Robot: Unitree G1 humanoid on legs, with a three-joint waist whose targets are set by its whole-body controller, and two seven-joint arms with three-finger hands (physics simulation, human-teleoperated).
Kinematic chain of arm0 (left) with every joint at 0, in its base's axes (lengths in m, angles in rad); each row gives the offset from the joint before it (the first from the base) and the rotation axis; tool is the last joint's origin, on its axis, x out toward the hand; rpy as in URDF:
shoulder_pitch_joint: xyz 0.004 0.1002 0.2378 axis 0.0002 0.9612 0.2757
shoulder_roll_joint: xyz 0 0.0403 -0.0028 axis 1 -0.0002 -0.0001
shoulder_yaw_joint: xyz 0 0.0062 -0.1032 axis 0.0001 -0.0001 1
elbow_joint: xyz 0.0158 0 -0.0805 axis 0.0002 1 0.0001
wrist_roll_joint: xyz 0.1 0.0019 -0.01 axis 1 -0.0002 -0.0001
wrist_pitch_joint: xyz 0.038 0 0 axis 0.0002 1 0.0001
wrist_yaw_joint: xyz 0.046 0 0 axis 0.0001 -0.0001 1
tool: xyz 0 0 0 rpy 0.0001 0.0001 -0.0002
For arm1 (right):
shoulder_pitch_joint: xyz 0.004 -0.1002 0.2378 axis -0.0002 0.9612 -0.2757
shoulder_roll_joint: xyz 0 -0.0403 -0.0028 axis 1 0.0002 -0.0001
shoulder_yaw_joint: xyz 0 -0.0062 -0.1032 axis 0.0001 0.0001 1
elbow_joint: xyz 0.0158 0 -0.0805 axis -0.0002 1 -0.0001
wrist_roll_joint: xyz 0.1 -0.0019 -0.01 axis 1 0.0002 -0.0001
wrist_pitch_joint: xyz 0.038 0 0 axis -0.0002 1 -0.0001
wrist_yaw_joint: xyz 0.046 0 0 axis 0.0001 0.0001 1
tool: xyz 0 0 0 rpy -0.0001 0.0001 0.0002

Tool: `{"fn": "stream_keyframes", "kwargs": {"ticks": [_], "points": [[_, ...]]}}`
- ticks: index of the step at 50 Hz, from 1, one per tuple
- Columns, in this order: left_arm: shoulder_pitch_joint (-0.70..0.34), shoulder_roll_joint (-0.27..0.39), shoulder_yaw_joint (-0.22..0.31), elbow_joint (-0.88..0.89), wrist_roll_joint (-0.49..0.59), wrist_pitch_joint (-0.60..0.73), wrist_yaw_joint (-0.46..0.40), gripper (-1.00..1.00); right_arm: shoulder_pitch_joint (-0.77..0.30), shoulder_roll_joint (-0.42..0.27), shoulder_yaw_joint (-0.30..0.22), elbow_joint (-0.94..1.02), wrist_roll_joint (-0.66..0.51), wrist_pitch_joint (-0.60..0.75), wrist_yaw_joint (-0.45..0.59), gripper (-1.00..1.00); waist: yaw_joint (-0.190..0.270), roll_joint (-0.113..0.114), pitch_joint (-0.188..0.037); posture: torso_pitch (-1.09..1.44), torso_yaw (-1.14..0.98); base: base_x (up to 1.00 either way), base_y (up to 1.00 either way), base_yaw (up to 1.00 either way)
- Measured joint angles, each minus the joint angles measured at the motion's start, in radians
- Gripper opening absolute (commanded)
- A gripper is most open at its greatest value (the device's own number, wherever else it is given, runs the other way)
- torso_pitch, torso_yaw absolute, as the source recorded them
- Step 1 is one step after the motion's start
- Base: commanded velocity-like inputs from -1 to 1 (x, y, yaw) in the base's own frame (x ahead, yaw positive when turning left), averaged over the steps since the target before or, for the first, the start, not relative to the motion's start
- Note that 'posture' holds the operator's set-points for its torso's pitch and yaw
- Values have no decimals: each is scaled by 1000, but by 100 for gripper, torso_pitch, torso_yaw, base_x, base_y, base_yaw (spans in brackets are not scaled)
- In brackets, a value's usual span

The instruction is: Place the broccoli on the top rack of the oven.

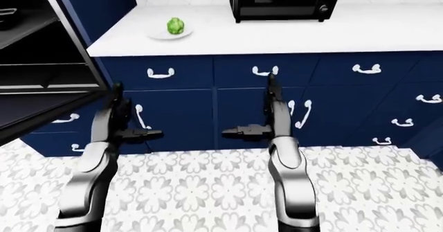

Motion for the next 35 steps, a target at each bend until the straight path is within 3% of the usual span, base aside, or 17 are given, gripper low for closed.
{"fn": "stream_keyframes", "kwargs": {"ticks": [7, 17, 26, 35], "points": [[-117, 57, 32, -84, -40, 158, 10, 100, -82, -35, -12, -107, 8, 192, 13, 100, 2, 1, 0, 0, 0, 0, 0, 0], [-195, 119, 73, -190, -112, 355, 24, 100, -202, -77, -46, -220, 27, 434, 13, 100, 2, 6, 13, 0, 0, 0, 0, 0], [-244, 130, 62, -228, -137, 428, 42, 100, -318, -124, -95, -330, 80, 585, -5, 100, 5, 4, 17, 0, 0, 0, 0, 0], [-254, 146, 77, -248, -156, 456, 47, 100, -356, -147, -124, -399, 148, 665, -55, 100, 5, 4, 24, 0, 0, 0, 0, 0]]}}
